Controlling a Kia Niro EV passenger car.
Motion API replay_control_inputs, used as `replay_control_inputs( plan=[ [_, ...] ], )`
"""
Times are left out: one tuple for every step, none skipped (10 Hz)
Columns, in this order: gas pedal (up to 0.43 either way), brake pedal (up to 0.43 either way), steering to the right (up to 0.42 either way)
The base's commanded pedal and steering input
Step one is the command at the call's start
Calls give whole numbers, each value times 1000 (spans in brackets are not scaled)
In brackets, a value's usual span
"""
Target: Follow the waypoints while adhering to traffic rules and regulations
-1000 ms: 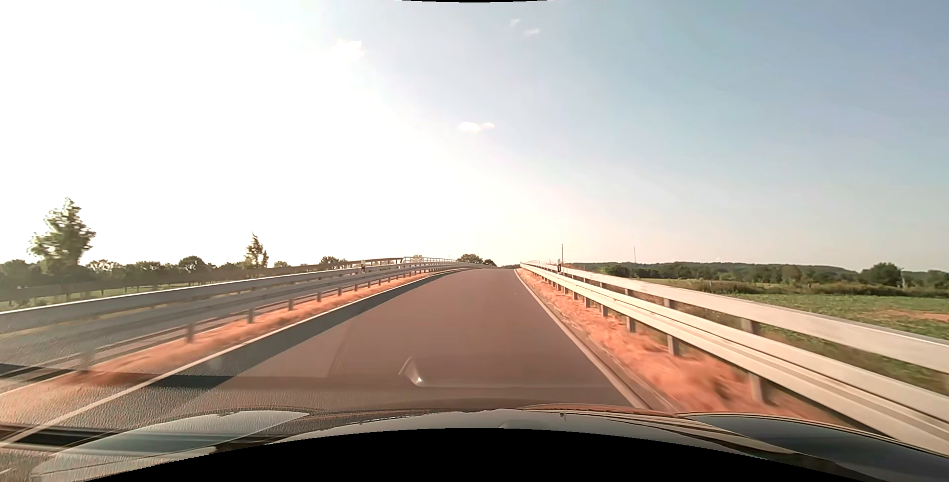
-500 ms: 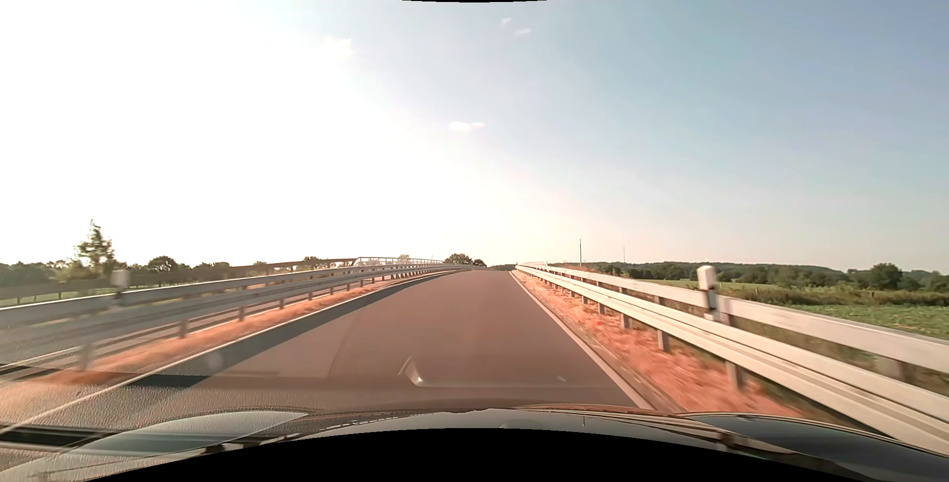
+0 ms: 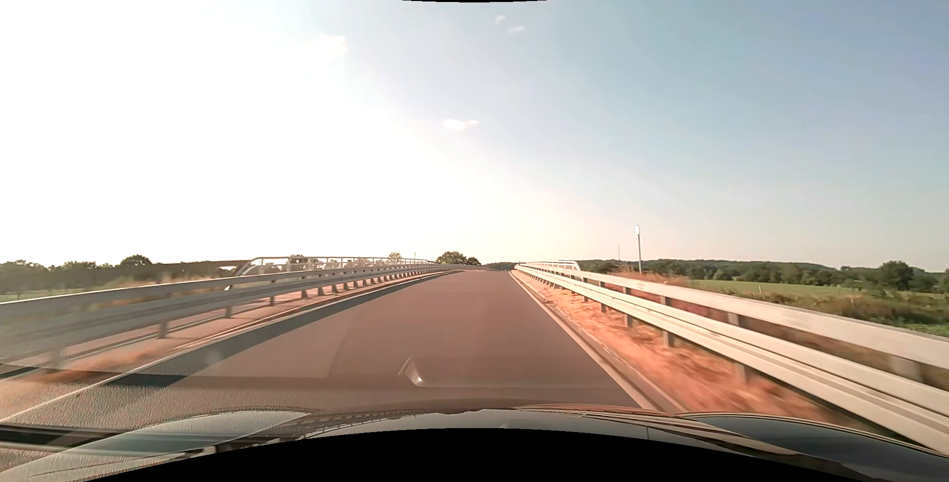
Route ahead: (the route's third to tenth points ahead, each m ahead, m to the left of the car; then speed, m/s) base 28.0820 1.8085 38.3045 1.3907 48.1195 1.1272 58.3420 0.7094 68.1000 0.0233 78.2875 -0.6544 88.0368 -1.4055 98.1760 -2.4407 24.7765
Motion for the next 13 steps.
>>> replay_control_inputs(
  plan=[
    [591, 0, 4],
    [579, 0, 7],
    [551, 0, 8],
    [488, 0, 8],
    [469, 0, 6],
    [469, 0, 6],
    [469, 0, 6],
    [469, 0, 6],
    [469, 0, 4],
    [449, 0, 4],
    [449, 0, 4],
    [449, 0, 3],
    [449, 0, 4]
  ],
)
